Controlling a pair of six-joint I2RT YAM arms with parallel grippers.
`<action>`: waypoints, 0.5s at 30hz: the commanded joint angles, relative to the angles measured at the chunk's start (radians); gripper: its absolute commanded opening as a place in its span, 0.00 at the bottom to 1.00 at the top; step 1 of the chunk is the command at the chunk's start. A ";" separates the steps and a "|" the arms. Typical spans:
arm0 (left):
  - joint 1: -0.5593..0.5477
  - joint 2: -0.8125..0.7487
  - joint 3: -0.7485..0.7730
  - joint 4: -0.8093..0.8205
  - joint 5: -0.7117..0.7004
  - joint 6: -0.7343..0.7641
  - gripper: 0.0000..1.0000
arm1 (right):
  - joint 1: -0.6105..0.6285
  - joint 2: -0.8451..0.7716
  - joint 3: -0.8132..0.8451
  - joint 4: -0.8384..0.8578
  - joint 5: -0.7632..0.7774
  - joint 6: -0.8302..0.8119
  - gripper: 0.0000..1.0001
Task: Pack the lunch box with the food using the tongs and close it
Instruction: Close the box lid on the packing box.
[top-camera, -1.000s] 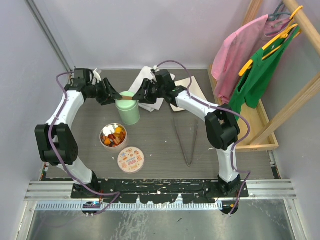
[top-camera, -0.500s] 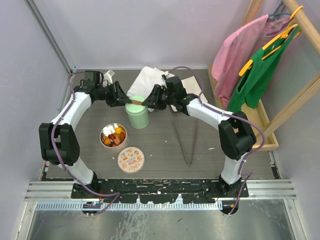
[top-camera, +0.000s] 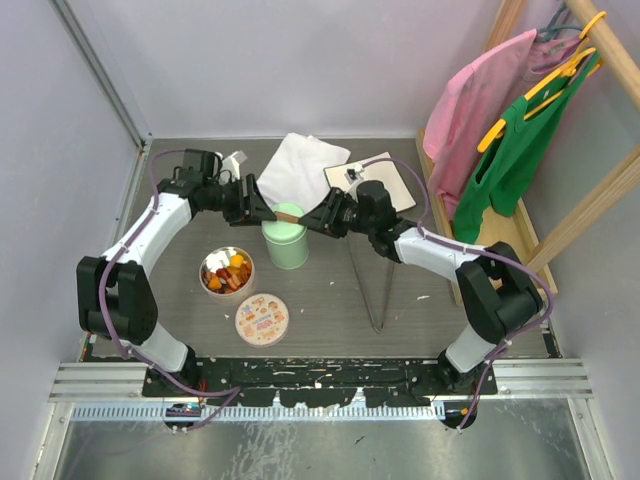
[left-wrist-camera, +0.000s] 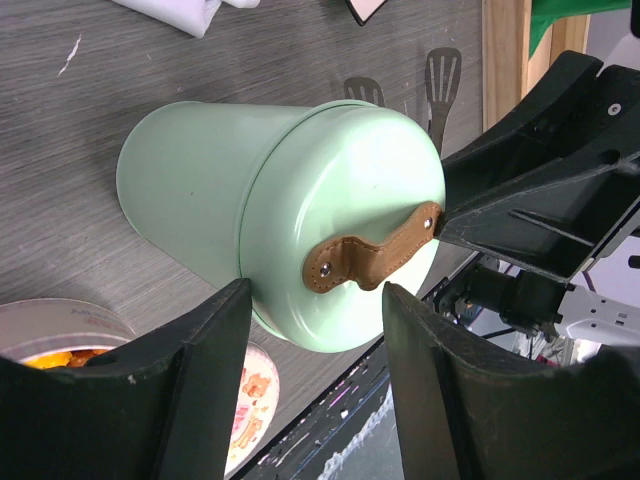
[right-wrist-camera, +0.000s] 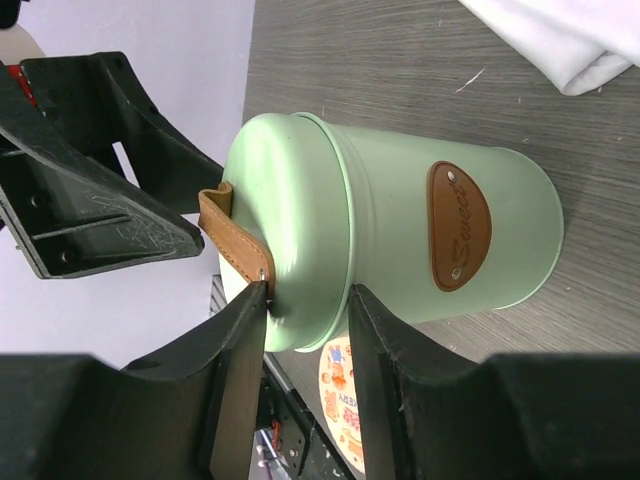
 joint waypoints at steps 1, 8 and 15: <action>-0.046 0.003 -0.004 -0.079 0.048 -0.003 0.57 | -0.009 0.093 -0.098 -0.132 0.032 0.014 0.39; -0.046 0.002 0.004 -0.102 0.022 0.009 0.59 | -0.015 0.112 -0.210 -0.032 -0.001 0.070 0.40; -0.046 0.010 0.002 -0.104 0.026 0.013 0.60 | -0.020 0.107 -0.183 -0.012 -0.031 0.058 0.50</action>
